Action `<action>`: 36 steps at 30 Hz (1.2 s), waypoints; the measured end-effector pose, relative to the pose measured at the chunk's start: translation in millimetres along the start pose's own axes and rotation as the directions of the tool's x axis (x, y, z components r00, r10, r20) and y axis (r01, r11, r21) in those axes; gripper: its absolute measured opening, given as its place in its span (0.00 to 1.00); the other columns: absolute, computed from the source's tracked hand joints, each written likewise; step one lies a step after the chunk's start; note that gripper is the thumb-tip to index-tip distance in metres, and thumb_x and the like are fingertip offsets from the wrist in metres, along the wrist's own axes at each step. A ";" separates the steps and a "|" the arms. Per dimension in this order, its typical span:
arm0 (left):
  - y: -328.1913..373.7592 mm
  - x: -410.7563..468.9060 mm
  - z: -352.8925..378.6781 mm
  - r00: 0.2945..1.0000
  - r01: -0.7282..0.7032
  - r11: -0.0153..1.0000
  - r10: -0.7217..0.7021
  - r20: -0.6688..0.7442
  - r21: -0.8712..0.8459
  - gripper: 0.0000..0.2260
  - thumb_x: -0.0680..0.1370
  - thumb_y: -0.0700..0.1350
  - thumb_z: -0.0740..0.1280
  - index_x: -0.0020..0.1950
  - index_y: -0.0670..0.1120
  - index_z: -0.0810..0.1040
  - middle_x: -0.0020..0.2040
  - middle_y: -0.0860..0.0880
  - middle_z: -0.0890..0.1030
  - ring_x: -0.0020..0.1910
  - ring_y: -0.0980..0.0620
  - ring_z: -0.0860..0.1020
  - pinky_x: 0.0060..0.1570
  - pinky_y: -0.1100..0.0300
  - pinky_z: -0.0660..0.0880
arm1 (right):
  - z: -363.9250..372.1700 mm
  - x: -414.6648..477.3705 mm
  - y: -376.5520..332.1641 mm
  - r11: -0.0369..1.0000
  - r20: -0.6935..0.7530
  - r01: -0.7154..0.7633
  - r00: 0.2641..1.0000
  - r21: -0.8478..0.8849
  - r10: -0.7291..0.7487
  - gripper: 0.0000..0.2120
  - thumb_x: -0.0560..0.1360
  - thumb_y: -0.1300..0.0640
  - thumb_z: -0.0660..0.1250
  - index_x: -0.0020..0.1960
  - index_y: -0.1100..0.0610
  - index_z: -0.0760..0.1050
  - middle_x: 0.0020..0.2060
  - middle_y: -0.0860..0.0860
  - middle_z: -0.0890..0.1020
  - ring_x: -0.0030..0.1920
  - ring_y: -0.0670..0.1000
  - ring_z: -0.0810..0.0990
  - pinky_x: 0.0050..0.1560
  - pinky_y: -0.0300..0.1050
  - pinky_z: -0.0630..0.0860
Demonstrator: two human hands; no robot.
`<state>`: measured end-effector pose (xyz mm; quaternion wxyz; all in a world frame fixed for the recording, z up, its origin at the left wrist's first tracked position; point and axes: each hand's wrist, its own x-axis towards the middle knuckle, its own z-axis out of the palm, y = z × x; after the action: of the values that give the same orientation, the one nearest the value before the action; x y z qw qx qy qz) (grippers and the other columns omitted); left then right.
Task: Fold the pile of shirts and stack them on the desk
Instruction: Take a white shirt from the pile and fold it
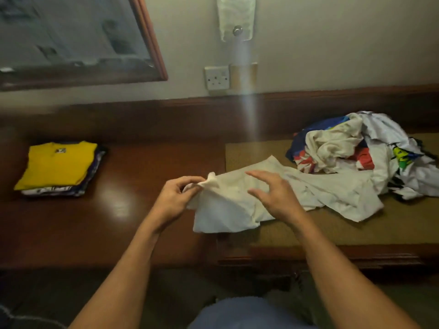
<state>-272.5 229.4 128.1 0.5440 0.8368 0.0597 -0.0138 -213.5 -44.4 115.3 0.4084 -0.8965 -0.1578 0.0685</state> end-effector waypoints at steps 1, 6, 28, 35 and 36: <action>3.7 -5.8 -2.1 0.998 -0.018 1.000 0.017 0.055 0.012 0.14 0.81 0.41 0.69 0.51 0.61 0.86 0.51 0.54 0.84 0.52 0.55 0.81 0.48 0.59 0.78 | 17.6 -0.4 -18.3 0.998 0.106 0.062 0.992 0.016 -0.063 0.26 0.76 0.54 0.74 0.72 0.44 0.73 0.68 0.41 0.76 0.66 0.42 0.71 0.67 0.41 0.68; 18.8 -27.7 -37.4 0.992 -0.098 0.974 0.080 0.095 0.203 0.10 0.80 0.45 0.71 0.58 0.57 0.83 0.52 0.58 0.81 0.54 0.58 0.78 0.50 0.64 0.77 | 60.1 11.9 -72.0 0.987 0.185 0.136 0.976 -0.082 -0.119 0.09 0.76 0.53 0.73 0.56 0.51 0.82 0.49 0.50 0.83 0.51 0.52 0.76 0.54 0.57 0.76; 18.3 6.4 -147.6 0.986 -0.025 0.999 0.032 -0.161 0.044 0.08 0.80 0.46 0.69 0.56 0.44 0.81 0.45 0.48 0.85 0.43 0.51 0.82 0.41 0.58 0.80 | -47.0 110.7 -98.4 0.984 -0.121 0.147 0.980 -0.098 -0.158 0.09 0.76 0.48 0.74 0.44 0.52 0.78 0.40 0.49 0.82 0.42 0.50 0.79 0.41 0.47 0.74; 41.5 19.6 -155.2 0.978 -0.152 0.966 0.177 -0.111 0.207 0.05 0.80 0.43 0.69 0.54 0.51 0.83 0.48 0.52 0.83 0.47 0.57 0.81 0.47 0.62 0.79 | -19.8 111.3 -138.7 0.916 0.128 0.114 0.989 -0.385 -0.070 0.10 0.76 0.56 0.72 0.54 0.44 0.76 0.45 0.44 0.78 0.51 0.53 0.77 0.57 0.52 0.73; 39.8 23.8 -156.3 0.964 -0.167 0.951 0.213 -0.158 0.259 0.05 0.80 0.43 0.70 0.54 0.52 0.83 0.49 0.52 0.82 0.47 0.57 0.80 0.47 0.61 0.78 | -11.3 110.1 -147.3 0.912 0.172 0.115 0.984 -0.393 -0.050 0.09 0.76 0.54 0.73 0.53 0.44 0.78 0.45 0.43 0.79 0.52 0.52 0.78 0.56 0.52 0.74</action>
<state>-250.9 358.1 226.0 0.4284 0.8966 0.0266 0.1091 -140.5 75.7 234.5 0.2044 -0.9454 -0.2382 0.0879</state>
